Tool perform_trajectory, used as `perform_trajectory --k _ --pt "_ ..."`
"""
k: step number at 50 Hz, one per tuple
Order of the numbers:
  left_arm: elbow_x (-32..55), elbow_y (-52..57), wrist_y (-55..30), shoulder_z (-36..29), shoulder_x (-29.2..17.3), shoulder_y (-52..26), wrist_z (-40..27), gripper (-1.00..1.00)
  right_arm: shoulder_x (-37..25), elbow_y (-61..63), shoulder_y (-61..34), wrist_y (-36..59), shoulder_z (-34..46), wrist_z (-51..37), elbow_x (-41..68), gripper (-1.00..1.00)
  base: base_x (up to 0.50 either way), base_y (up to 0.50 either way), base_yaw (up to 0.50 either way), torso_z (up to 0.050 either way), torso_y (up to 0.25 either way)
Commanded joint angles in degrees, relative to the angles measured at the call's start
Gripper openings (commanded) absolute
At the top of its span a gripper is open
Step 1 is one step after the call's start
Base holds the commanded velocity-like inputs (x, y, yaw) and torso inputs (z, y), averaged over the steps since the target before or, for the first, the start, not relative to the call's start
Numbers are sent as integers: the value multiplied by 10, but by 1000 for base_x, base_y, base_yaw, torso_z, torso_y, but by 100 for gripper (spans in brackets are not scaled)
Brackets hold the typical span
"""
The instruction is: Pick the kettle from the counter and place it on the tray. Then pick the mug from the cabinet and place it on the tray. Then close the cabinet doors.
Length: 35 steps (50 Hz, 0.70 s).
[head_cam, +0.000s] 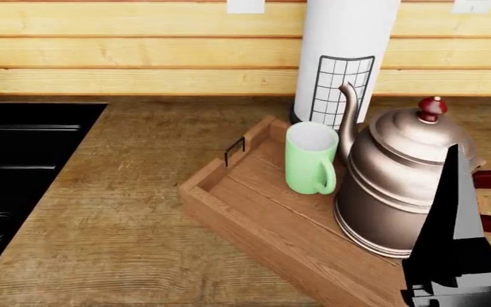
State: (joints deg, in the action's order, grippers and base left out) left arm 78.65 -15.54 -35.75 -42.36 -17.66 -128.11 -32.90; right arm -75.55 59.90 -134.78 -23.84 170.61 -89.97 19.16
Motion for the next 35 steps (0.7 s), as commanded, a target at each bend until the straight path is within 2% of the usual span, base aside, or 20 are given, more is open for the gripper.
perform_trajectory --k 1,2,9,12,14,15,17,18,20,26,35 --pt "175 387 -17 116 -185 136 -224 100 -75 1 -2 -9 -24 1 7 100 0 0 0 0 0" --pt "184 424 -7 129 -202 156 -241 100 -143 1 0 9 -66 63 16 100 0 0 0 0 0" --pt "242 639 72 218 -322 306 -309 100 -144 1 19 37 -111 59 30 100 0 0 0 0 0" --pt "244 716 104 268 -381 381 -310 100 -144 1 22 58 -120 64 30 100 0 0 0 0 0" --pt "243 755 129 321 -426 465 -295 100 -144 1 35 50 -112 69 9 100 0 -31 0 0 0" --pt "263 755 104 388 -421 511 -286 100 -144 1 37 43 -112 69 7 100 1 -230 0 0 0" --pt "344 755 -8 555 -358 567 -306 100 -144 1 35 39 -117 73 16 100 2 -375 0 0 0" --pt "382 755 -50 609 -332 575 -321 100 -144 1 35 38 -119 74 19 100 3 -500 0 0 0" --pt "444 755 -90 669 -301 588 -346 100 -144 1 38 34 -119 78 17 100 3 -500 0 0 0" --pt "479 748 -134 753 -271 631 -360 100 -144 1 37 26 -125 95 29 100 3 -500 0 0 0" --pt "508 747 -147 792 -264 653 -360 100 -144 1 31 32 -138 103 42 100 3 -500 0 0 0"
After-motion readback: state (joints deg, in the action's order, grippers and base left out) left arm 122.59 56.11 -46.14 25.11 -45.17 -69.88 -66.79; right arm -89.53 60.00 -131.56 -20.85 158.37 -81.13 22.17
